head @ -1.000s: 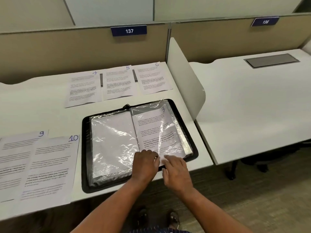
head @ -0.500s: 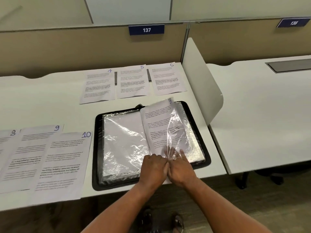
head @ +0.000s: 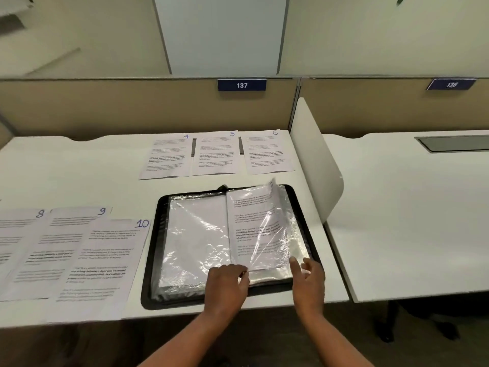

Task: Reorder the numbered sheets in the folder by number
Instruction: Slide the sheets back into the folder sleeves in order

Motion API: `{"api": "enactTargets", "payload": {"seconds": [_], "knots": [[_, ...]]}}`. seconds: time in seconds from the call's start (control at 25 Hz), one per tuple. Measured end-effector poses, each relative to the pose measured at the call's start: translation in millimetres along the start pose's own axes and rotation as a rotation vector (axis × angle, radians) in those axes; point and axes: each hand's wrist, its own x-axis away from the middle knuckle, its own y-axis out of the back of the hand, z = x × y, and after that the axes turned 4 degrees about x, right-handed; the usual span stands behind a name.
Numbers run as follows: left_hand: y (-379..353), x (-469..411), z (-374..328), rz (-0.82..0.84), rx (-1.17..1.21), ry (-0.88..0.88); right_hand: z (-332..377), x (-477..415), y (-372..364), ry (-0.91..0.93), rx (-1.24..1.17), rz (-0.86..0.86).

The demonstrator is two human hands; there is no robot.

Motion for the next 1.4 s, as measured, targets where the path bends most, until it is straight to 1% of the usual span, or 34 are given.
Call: {"api": "enactTargets", "payload": {"seconds": [0.04, 0.12, 0.24, 0.36, 0.56, 0.68, 0.76, 0.92, 1.08, 1.16, 1.24, 1.32, 1.4], "knots": [[-1.0, 3.5, 0.4, -0.005, 0.001, 0.021, 5.4, -6.5, -2.3, -0.032, -0.038, 0.043], [0.6, 8.4, -2.9, -0.038, -0.001, 0.025, 12.6, -15.3, -3.0, 0.002, -0.046, 0.108], [5.9, 10.4, -9.8, -0.079, -0.014, 0.059, 21.4, -15.1, 0.4, 0.091, 0.001, 0.123], [7.4, 14.1, -12.9, -0.104, -0.007, 0.102, 24.4, -13.3, 0.4, 0.101, -0.002, 0.128], [15.2, 19.4, -22.1, -0.132, -0.048, 0.126, 30.2, -18.0, 2.5, 0.143, 0.169, 0.190], [25.1, 18.9, -26.9, -0.123, -0.056, 0.135, 39.8, -15.0, 4.5, 0.197, 0.154, 0.202], [32.6, 16.9, -28.3, -0.154, -0.028, 0.157, 47.7, -8.2, 0.5, 0.256, 0.121, 0.208], [58.8, -1.6, -41.5, -0.208, 0.130, 0.258, 67.4, 11.6, -12.6, 0.380, 0.053, 0.274], [85.8, -34.0, -46.3, -0.094, 0.222, 0.368, 76.4, 33.7, -44.1, 0.503, 0.130, 0.363], [97.1, -48.1, -37.3, -0.057, 0.250, 0.427, 80.6, 47.1, -61.5, 0.575, 0.176, 0.436], [107.6, -57.2, -18.1, -0.061, 0.238, 0.460, 85.0, 54.8, -79.2, 0.650, 0.200, 0.481], [116.2, -59.6, 12.8, -0.055, 0.224, 0.491, 87.6, 56.1, -100.4, 0.708, 0.195, 0.451], [123.5, -58.7, 43.9, -0.037, 0.221, 0.522, 88.5, 49.6, -122.2, 0.699, 0.182, 0.392]]}}
